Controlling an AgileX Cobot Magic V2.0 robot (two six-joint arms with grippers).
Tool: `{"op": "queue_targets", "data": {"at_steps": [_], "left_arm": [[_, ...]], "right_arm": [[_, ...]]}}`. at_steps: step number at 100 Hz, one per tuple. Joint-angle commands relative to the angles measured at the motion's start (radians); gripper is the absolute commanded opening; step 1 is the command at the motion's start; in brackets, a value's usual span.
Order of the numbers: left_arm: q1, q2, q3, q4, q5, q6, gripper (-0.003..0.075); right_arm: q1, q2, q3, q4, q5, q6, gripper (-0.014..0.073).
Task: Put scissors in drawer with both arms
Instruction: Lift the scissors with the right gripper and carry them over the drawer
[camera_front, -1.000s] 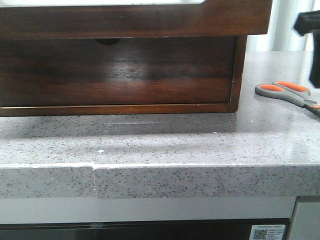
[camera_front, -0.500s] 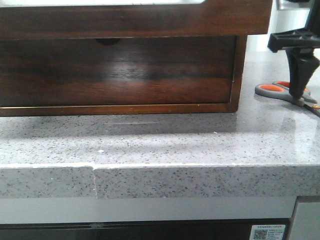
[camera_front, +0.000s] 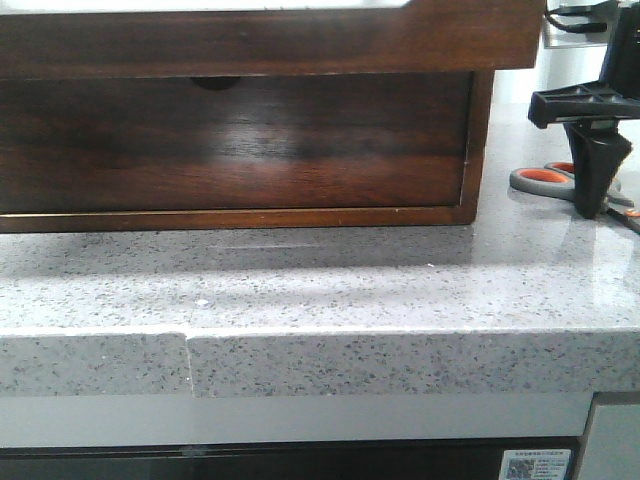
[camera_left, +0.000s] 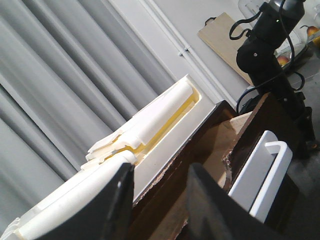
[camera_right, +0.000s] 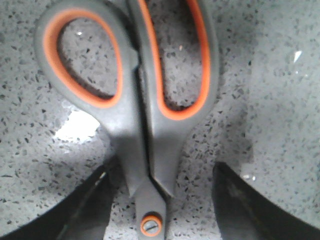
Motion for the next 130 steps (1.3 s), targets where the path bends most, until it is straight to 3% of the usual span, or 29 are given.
{"op": "queue_targets", "data": {"at_steps": [1,29,53,67,101,130], "left_arm": [[-0.007,0.007,-0.030,-0.018,-0.049,-0.015,0.0241],[-0.007,0.007,-0.030,-0.018,-0.049,-0.015,0.0241],[-0.007,0.007,-0.030,-0.018,-0.049,-0.015,0.0241],[-0.007,0.007,-0.030,-0.018,-0.049,-0.015,0.0241],[-0.007,0.007,-0.030,-0.018,-0.049,-0.015,0.0241],[-0.007,0.007,-0.030,-0.018,-0.049,-0.015,0.0241]], "right_arm": [[0.000,-0.027,-0.028,-0.011,0.003,-0.011,0.0390],[0.000,-0.023,-0.028,-0.011,0.008,-0.014,0.0355],[0.000,-0.023,-0.028,-0.011,0.008,-0.014,0.0045],[0.000,-0.027,-0.028,-0.011,0.001,-0.014,-0.0043],[0.000,-0.083,-0.212,-0.015,0.123,-0.018,-0.0051],[0.000,-0.243,-0.458,-0.002,0.127,-0.050,-0.0051]]}}
